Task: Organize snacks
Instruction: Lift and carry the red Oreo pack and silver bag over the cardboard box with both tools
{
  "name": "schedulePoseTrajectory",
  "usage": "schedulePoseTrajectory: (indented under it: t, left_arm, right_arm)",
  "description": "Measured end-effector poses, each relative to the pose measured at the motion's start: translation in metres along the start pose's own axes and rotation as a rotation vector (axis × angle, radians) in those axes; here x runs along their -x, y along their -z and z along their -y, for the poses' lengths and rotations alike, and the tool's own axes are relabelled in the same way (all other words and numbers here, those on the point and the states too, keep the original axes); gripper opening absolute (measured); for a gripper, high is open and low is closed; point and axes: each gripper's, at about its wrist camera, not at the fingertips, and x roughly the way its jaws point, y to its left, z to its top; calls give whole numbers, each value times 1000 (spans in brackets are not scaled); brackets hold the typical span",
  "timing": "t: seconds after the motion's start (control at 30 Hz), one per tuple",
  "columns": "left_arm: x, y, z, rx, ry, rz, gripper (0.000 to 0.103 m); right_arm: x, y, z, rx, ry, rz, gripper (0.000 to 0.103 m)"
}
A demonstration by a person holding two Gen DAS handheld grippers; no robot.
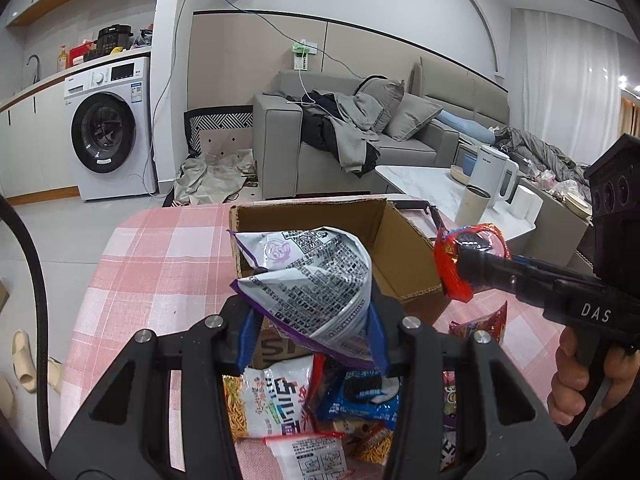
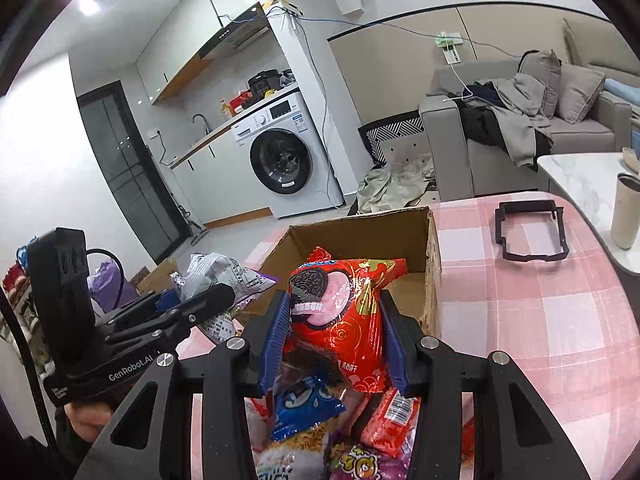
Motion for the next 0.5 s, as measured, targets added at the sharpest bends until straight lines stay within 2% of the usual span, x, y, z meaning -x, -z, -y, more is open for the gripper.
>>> schedulePoseTrajectory:
  t: [0.5]
  left_arm:
    - [-51, -12, 0, -19, -18, -21, 42]
  right_arm:
    - [-43, -7, 21, -22, 33, -37, 44]
